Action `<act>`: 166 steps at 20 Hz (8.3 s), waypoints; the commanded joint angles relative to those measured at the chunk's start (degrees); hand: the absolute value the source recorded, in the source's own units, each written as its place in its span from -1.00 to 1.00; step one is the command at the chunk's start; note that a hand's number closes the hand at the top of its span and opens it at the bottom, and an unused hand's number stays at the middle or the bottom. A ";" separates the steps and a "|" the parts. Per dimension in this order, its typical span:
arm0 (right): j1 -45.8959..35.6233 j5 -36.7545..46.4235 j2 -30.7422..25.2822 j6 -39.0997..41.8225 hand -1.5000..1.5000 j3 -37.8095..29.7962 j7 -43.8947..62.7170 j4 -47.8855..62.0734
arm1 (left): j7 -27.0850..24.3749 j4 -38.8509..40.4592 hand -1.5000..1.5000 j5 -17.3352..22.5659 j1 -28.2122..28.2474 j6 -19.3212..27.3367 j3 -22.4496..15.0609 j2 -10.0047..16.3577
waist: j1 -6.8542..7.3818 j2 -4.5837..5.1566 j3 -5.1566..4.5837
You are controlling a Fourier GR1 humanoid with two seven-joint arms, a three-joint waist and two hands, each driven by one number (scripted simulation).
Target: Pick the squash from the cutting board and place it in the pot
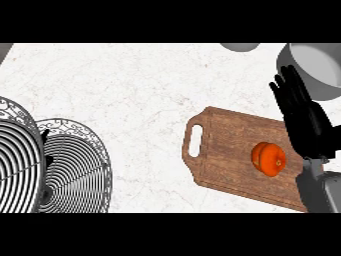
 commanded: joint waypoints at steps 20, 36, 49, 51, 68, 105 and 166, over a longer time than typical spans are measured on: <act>46.07 13.12 9.68 -29.41 -1.00 -1.26 -25.00 -7.75 | 3.73 -7.66 0.00 5.89 1.24 4.14 6.89 -0.44 | -3.60 -3.56 0.27; 35.57 16.78 -18.40 -10.31 -1.00 5.92 21.50 -18.59 | 8.48 -12.02 0.00 5.55 -0.33 3.12 5.88 -0.01 | -0.85 -2.95 0.19; 17.52 11.44 -22.01 -3.24 -1.00 5.77 41.29 -15.56 | 8.67 -12.19 0.00 4.32 0.35 3.22 6.38 -0.80 | -1.36 -3.27 0.30; 15.49 12.99 -20.31 -3.93 -1.00 7.74 42.12 -13.94 | 6.32 -8.60 0.00 4.22 -0.86 2.41 6.40 -2.23 | -1.61 -3.15 0.24; 7.33 17.71 -13.34 -1.95 -1.00 12.03 40.76 1.55 | 7.61 -10.96 0.00 3.50 0.89 1.67 8.52 -1.75 | -1.84 -3.32 0.35; -8.63 47.61 -31.79 14.37 1.00 28.31 1.58 10.03 | 7.48 -10.35 0.00 2.21 1.52 -0.30 9.92 -4.29 | -2.10 -3.37 0.35; -47.06 41.84 -26.71 1.23 -1.00 -8.09 -32.85 76.07 | 10.49 -13.03 0.00 -1.30 -3.78 -3.19 10.26 -5.47 | 3.37 -0.77 0.72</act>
